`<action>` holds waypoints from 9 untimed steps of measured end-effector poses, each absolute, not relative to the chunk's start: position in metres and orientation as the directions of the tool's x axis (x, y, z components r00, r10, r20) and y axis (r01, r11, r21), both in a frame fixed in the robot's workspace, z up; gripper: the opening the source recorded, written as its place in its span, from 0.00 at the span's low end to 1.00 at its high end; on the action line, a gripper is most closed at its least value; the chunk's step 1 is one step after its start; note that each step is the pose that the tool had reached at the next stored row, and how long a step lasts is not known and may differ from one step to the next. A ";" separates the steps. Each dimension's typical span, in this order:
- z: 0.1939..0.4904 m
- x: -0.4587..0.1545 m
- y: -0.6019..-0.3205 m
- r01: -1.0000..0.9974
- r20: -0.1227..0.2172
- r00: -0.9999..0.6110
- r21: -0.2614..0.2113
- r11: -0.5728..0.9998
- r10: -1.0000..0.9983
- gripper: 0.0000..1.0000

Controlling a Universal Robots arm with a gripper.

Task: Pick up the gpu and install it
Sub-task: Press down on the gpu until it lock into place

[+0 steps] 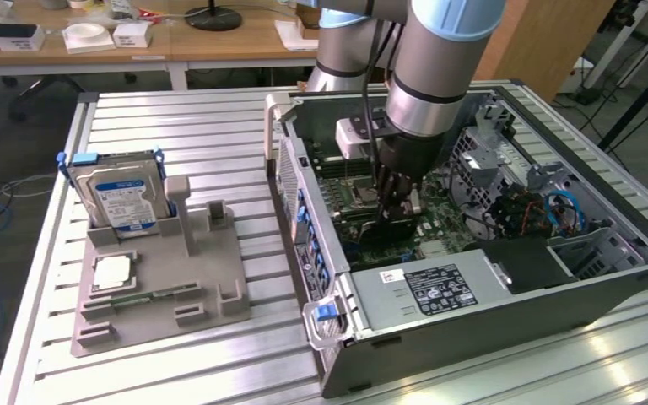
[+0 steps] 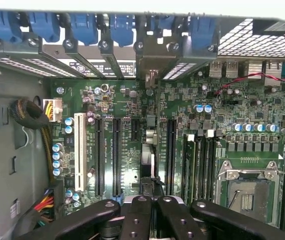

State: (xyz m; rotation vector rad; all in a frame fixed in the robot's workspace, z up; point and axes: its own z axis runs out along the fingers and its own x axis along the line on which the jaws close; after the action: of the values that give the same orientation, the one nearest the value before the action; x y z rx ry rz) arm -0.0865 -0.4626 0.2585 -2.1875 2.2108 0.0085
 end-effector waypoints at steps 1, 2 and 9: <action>0.258 -0.086 -0.463 -1.000 -0.026 -0.010 -0.018 0.011 -1.000 0.11; 0.258 -0.086 -0.463 -1.000 -0.027 -0.010 -0.018 0.011 -1.000 0.11; 0.273 -0.086 -0.462 -1.000 -0.028 -0.010 -0.019 0.011 -1.000 0.11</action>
State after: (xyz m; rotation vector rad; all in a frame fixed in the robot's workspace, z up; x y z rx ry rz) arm -0.0865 -0.4625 0.2725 -2.1863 2.2098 0.0097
